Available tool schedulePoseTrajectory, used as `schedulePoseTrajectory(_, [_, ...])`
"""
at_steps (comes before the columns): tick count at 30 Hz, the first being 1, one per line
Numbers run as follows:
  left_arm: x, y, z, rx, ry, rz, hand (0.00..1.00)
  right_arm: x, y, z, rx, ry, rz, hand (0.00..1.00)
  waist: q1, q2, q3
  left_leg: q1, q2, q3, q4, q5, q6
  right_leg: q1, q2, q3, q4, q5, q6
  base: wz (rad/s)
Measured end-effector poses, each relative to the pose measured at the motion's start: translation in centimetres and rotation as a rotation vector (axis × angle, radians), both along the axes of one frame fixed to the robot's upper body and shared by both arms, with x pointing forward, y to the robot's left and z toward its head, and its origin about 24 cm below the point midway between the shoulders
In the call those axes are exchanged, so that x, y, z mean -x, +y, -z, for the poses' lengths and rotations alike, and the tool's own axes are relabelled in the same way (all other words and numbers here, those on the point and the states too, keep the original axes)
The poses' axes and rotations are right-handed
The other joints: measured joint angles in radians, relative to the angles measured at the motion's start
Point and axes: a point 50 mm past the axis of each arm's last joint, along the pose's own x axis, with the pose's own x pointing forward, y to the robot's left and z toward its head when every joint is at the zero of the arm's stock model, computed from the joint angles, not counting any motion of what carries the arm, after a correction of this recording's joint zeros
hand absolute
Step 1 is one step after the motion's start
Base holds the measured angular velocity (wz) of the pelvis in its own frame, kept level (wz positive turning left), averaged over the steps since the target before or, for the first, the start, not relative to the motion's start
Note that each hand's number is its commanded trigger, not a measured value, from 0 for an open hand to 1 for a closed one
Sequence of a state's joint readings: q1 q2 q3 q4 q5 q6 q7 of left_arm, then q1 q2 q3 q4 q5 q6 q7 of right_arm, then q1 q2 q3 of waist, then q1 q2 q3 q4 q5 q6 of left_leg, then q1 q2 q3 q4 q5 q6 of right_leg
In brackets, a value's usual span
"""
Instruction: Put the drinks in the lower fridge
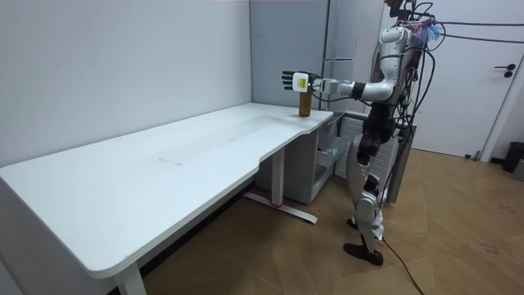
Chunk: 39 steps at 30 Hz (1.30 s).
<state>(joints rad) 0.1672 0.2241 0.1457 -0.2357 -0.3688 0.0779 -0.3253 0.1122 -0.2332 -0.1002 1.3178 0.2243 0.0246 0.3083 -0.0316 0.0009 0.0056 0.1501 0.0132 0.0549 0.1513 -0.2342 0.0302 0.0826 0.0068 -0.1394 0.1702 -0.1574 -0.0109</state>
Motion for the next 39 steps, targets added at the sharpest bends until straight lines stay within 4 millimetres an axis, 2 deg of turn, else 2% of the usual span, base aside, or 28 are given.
schedulePoseTrajectory(22, [0.0,-0.6,0.0,0.005,0.004,0.092,0.0,0.3,0.0,0.1,0.018,0.029,-0.033,0.0,-0.021,-0.003,0.0023,0.002,-0.001,0.001,0.003,0.0,0.0,0.001,-0.004,0.003,-0.002,-0.001,0.0,0.0])
schedulePoseTrajectory(34, [0.0,-0.8,0.0,0.005,0.006,0.103,0.0,0.5,-0.1,0.1,0.038,0.068,-0.059,0.0,-0.022,-0.004,0.0068,0.002,-0.003,0.001,0.003,0.0,0.0,0.0,-0.003,0.006,-0.003,-0.001,0.001,0.0])
schedulePoseTrajectory(39, [0.0,-1.4,0.2,0.005,0.013,0.128,0.0,0.4,-0.1,0.1,0.049,0.086,-0.092,0.0,-0.022,0.003,0.0117,0.002,-0.002,0.012,0.003,0.0,0.0,-0.003,-0.002,0.015,-0.002,-0.001,0.001,-0.04])
